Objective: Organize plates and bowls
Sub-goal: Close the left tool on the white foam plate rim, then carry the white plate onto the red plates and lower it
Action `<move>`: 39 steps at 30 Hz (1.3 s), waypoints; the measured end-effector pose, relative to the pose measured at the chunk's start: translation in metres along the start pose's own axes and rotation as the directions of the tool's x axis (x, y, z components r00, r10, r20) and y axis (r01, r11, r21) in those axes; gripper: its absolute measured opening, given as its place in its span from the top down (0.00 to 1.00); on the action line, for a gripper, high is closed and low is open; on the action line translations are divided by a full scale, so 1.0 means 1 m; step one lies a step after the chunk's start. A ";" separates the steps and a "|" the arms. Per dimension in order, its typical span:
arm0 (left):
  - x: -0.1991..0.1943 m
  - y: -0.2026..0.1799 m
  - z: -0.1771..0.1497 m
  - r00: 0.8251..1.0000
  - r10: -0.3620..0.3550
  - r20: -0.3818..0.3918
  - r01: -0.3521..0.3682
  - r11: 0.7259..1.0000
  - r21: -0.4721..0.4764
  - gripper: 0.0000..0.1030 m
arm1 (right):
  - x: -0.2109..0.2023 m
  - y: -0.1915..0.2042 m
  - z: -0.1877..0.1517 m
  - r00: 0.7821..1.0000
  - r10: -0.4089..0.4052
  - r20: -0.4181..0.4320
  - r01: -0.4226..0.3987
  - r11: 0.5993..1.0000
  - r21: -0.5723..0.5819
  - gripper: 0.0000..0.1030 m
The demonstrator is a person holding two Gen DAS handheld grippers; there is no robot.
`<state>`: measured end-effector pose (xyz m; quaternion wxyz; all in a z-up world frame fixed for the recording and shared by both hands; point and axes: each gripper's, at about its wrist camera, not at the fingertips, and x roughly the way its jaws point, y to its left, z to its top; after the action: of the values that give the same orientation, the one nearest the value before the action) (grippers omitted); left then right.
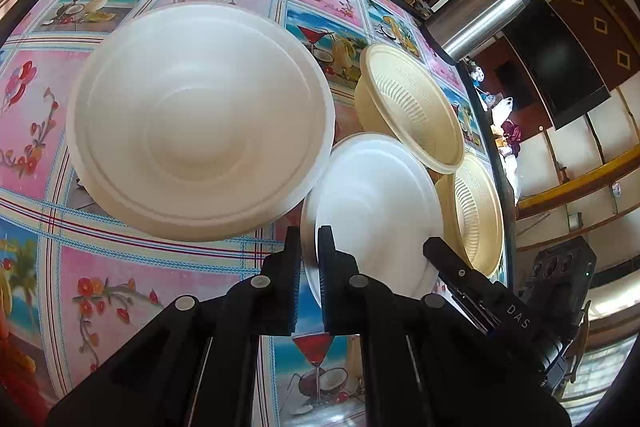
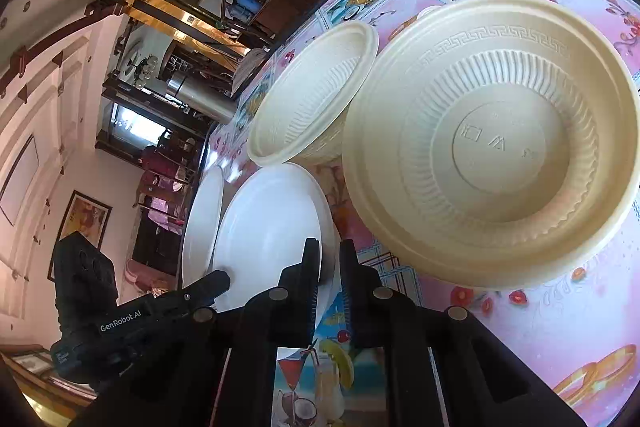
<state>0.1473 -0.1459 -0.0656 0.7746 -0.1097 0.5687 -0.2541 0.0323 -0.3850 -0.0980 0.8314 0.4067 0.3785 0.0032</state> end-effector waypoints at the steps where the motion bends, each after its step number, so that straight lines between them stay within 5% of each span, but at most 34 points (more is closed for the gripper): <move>1: 0.000 0.000 0.000 1.000 -0.001 0.000 0.001 1.000 0.000 0.94 | 0.000 0.001 -0.001 1.000 -0.002 0.002 0.002 1.000 -0.005 0.91; 24: -0.030 0.021 -0.038 0.999 -0.032 -0.014 0.032 0.999 -0.039 0.94 | -0.015 0.008 -0.030 0.999 0.018 -0.029 -0.018 1.000 0.007 0.93; 39: -0.107 0.074 -0.073 0.991 -0.063 0.119 0.075 0.992 -0.102 0.94 | -0.025 0.081 -0.066 0.997 0.046 -0.057 -0.053 0.990 -0.132 0.94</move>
<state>0.0748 -0.0191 -0.0357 0.7900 -0.1846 0.5316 -0.2435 -0.0029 -0.2942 -0.0525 0.8460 0.3590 0.3896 0.0600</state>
